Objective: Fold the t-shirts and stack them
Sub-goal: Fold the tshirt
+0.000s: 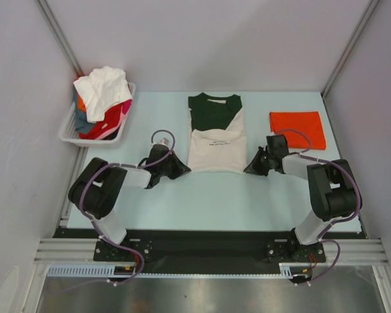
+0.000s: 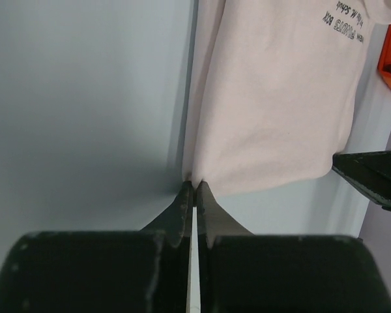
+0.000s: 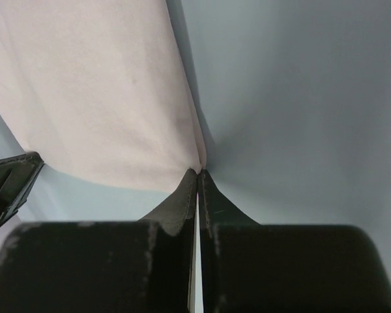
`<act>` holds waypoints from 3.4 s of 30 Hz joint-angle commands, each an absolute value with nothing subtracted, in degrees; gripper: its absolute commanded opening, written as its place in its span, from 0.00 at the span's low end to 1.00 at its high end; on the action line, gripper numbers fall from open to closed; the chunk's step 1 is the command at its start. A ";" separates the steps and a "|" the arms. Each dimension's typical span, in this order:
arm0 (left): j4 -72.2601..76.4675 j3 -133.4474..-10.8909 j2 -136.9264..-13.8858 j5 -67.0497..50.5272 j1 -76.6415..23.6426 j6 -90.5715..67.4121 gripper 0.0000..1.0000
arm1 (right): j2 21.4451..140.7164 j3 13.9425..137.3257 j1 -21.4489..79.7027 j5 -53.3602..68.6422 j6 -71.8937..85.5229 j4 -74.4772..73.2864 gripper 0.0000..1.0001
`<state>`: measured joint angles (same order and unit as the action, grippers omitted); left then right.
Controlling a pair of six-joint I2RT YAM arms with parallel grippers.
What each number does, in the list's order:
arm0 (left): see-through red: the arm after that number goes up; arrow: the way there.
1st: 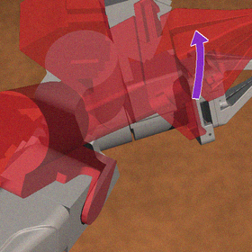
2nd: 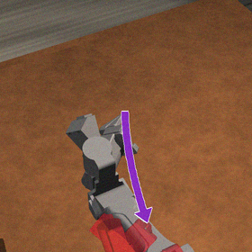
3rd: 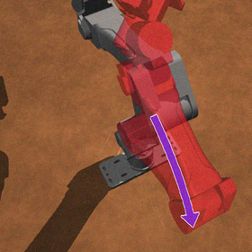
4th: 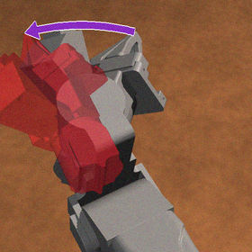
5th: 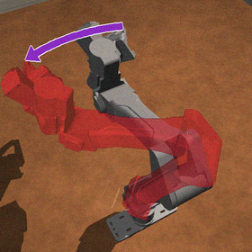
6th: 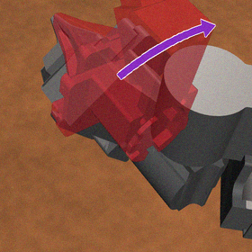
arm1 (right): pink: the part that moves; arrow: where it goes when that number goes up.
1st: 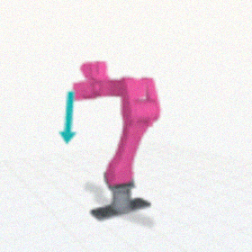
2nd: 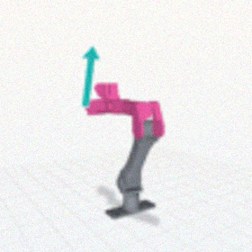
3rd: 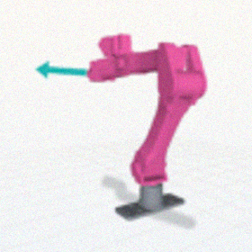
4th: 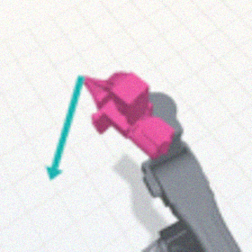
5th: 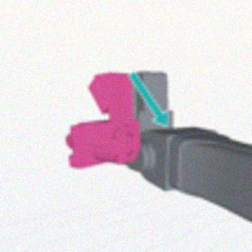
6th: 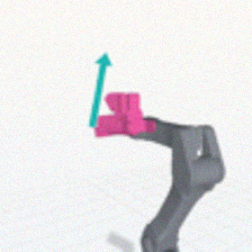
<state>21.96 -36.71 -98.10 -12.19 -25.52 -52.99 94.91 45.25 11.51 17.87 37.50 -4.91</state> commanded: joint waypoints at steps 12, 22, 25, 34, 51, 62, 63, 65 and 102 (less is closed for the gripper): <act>7.75 -46.57 -85.45 -9.40 -25.84 -47.91 0.00 | 84.21 55.17 9.32 20.57 35.95 -14.66 0.00; -1.21 -47.72 -70.15 -10.81 -26.10 -47.29 0.00 | 71.99 58.79 9.05 21.00 35.86 -22.93 0.00; -3.95 -47.81 -66.20 -10.99 -26.63 -47.11 0.00 | 69.45 59.59 9.23 21.18 35.77 -24.60 0.00; -6.42 -46.05 -60.73 -11.42 -26.63 -47.46 0.00 | 68.72 60.99 9.14 21.36 34.81 -26.81 0.00; -4.48 -59.85 -79.36 -11.86 -20.05 -46.05 0.00 | 93.59 82.52 8.70 22.58 35.16 -24.60 0.00; -2.91 -60.48 -82.01 -14.50 -18.98 -46.05 0.00 | 99.50 87.72 8.44 25.13 35.07 -25.05 0.00; -2.55 -59.69 -80.78 -15.46 -19.07 -46.14 0.00 | 98.62 85.97 8.52 25.22 35.07 -24.87 0.00; -2.64 -57.05 -79.20 -15.82 -19.86 -46.06 0.00 | 96.87 83.42 8.96 25.31 34.89 -24.96 0.00; -17.23 -29.69 -50.69 2.26 -34.02 -41.93 0.74 | 60.45 40.50 26.63 2.47 39.21 -25.67 0.50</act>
